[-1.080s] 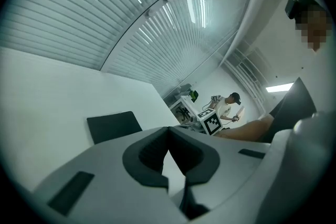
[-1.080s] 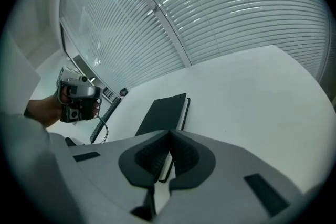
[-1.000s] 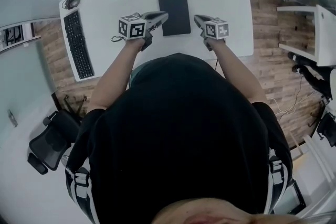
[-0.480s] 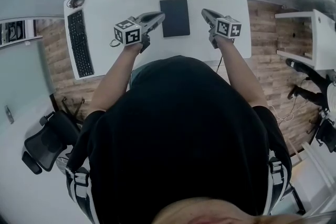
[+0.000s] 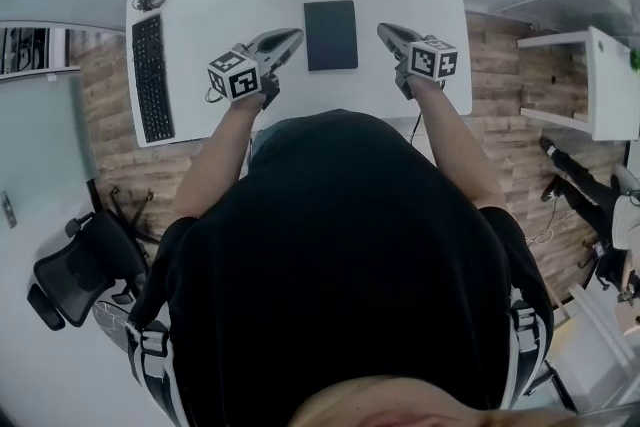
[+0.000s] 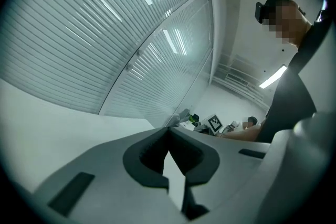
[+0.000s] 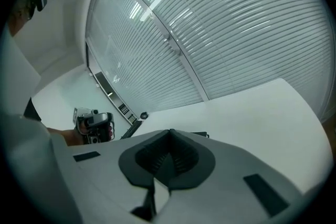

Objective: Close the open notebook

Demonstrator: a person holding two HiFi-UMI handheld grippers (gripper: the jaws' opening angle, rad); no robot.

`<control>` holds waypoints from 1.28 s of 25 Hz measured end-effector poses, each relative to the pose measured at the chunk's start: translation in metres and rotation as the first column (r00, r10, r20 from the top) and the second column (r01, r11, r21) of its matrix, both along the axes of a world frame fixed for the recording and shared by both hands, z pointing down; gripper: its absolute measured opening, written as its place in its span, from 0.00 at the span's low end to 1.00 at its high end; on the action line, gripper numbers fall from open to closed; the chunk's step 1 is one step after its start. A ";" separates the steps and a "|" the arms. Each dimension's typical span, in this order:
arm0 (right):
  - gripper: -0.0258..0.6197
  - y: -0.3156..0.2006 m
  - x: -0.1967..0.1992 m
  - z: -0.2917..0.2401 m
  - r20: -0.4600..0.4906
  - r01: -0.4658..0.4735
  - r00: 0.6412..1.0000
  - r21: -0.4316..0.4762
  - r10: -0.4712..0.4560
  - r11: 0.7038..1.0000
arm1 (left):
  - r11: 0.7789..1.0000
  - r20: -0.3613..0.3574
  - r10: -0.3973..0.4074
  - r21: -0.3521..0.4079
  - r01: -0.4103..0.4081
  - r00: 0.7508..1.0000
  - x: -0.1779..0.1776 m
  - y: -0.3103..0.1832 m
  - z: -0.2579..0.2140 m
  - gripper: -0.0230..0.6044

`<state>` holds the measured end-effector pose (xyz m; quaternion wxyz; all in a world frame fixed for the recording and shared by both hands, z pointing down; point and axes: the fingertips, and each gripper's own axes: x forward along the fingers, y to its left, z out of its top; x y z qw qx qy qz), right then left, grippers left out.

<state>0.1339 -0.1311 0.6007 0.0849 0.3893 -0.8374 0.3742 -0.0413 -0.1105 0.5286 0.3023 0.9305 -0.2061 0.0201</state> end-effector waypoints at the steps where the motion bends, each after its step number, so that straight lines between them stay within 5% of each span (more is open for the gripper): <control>1: 0.09 0.001 -0.001 -0.004 0.002 0.005 1.000 0.008 -0.005 1.000 | 1.000 -0.003 -0.010 0.000 0.010 1.000 -0.003 0.002 -0.001 0.07; 20: 0.09 0.053 0.008 -0.069 -0.105 0.154 0.986 0.236 -0.132 0.960 | 0.988 -0.011 -0.086 0.128 0.087 0.996 0.015 0.060 -0.038 0.07; 32: 0.09 0.066 0.012 -0.099 -0.088 0.151 0.987 0.287 -0.131 0.946 | 0.980 -0.013 -0.102 0.169 0.103 0.995 0.017 0.062 -0.058 0.07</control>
